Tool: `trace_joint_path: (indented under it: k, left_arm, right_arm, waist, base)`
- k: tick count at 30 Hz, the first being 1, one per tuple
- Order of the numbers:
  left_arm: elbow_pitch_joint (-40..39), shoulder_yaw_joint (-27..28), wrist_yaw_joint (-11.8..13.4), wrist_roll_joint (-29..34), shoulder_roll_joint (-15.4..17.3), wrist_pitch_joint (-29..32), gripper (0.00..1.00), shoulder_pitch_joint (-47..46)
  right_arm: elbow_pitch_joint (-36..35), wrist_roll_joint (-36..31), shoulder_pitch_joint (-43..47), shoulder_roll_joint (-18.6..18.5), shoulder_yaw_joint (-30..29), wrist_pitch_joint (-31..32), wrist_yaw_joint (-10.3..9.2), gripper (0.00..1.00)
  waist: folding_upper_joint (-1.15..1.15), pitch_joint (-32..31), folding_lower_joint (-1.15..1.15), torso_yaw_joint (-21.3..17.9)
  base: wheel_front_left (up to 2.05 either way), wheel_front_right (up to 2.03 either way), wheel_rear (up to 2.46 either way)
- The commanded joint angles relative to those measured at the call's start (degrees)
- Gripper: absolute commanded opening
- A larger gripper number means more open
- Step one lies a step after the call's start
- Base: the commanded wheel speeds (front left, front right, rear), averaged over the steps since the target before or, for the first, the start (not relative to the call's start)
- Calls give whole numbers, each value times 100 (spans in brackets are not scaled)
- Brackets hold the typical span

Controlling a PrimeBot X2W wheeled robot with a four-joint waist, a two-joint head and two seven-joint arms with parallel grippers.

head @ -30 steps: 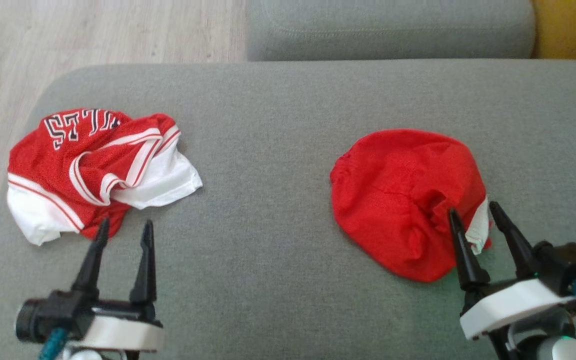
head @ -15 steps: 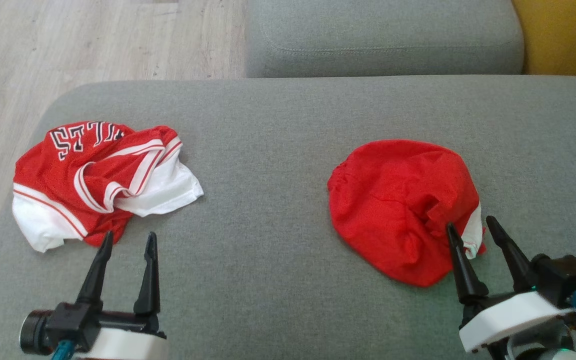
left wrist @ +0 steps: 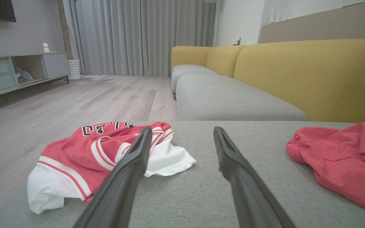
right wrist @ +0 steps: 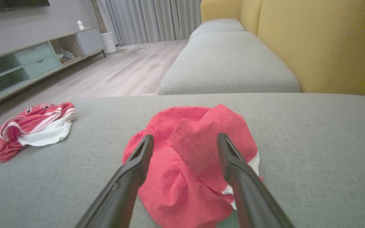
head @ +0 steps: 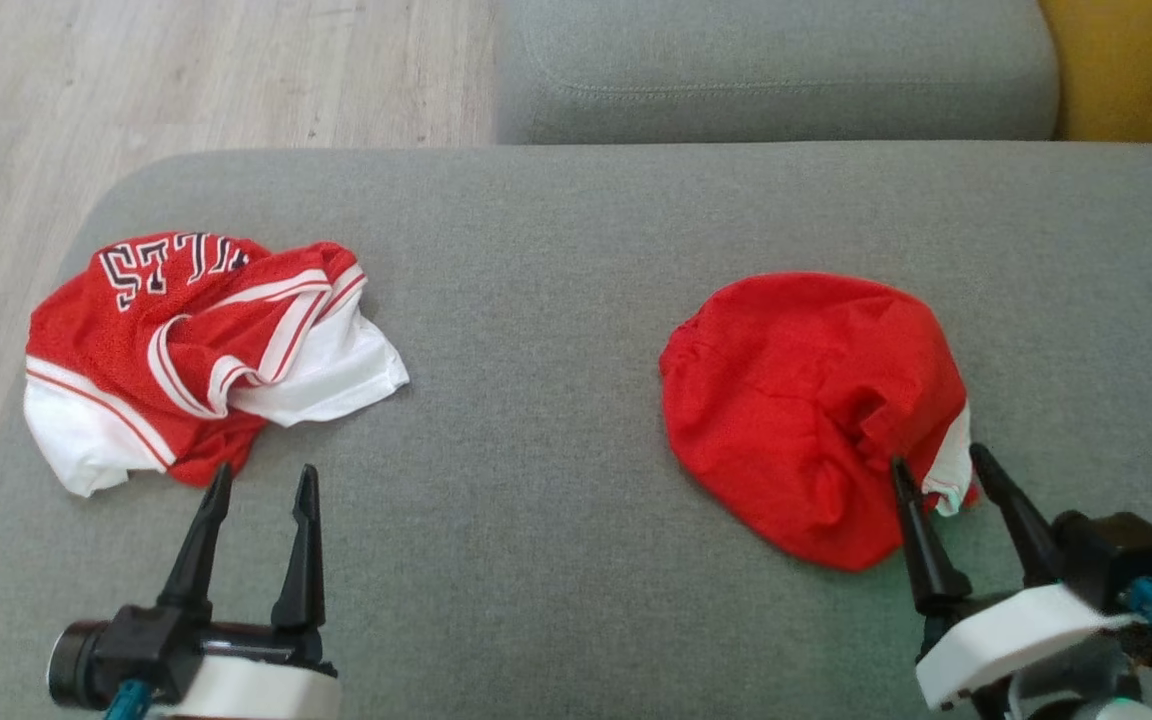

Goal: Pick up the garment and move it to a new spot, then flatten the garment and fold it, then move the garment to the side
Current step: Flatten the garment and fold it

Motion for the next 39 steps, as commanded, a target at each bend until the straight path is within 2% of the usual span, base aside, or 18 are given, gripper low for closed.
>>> trace_joint_path:
  k: [1, 7, 12, 14, 20, 24, 28, 29, 30, 31, 35, 39]
  left_arm:
    - [-125, 294, -36, 47, 1, -54, 100, -284]
    - [-72, 371, -190, 139, -152, -54, 100, -490]
    - [-52, 427, -298, 222, -283, -54, 100, -637]
    - [-36, 457, -336, 246, -328, -54, 100, -678]
    - [-31, 568, -422, 312, -445, -54, 100, -770]
    - [-19, 626, -465, 356, -508, -54, 100, -824]
    - [-2, 641, -514, 395, -561, -55, 100, -911]
    - [1, 643, -526, 404, -572, -55, 100, -938]
    - [15, 641, -537, 409, -585, -55, 100, -963]
    - [24, 642, -547, 415, -596, -55, 100, -990]
    - [50, 663, -577, 441, -636, -55, 100, -1049]
    - [72, 701, -592, 461, -657, -55, 100, -1031]
  right_arm:
    - [-131, -67, -285, -31, 121, 3, -4, 100]
    - [519, -253, -684, -31, 232, 2, -4, 100]
    - [1060, -332, -1031, -31, 100, -34, -4, 100]
    - [1184, -351, -1138, -31, -30, -26, -4, 0]
    - [1076, -613, -1530, -117, -747, -5, -4, 0]
    - [1194, -655, -1956, -499, -1200, 43, -4, 0]
    - [1685, -477, -2307, -920, -1436, -31, -4, 0]
    - [1836, -433, -2370, -972, -1514, -80, -4, 37]
    - [2025, -418, -2416, -1029, -1609, -89, -4, 85]
    - [2207, -413, -2468, -1079, -1701, -122, -4, 100]
    - [2648, -314, -2600, -1033, -1943, -418, -4, 100]
    - [2591, -322, -2568, -878, -1985, -705, -4, 100]
  waist:
    - [0, 37, 0, 21]
    - [0, 240, 0, 132]
    - [0, 397, 0, 231]
    - [0, 452, 0, 264]
    - [0, 611, 0, 296]
    - [0, 704, 0, 285]
    - [0, 820, 0, 301]
    - [0, 849, 0, 306]
    - [0, 876, 0, 313]
    - [0, 900, 0, 320]
    - [0, 947, 0, 324]
    - [0, 932, 0, 291]
  base:
    - [0, 0, 0]
    - [0, 0, 0]
    - [0, 0, 0]
    - [0, 0, 0]
    - [0, 0, 0]
    - [0, 0, 0]
    - [0, 0, 0]
    - [0, 0, 0]
    - [0, 0, 0]
    - [0, 0, 0]
    - [0, 0, 0]
    - [0, 0, 0]
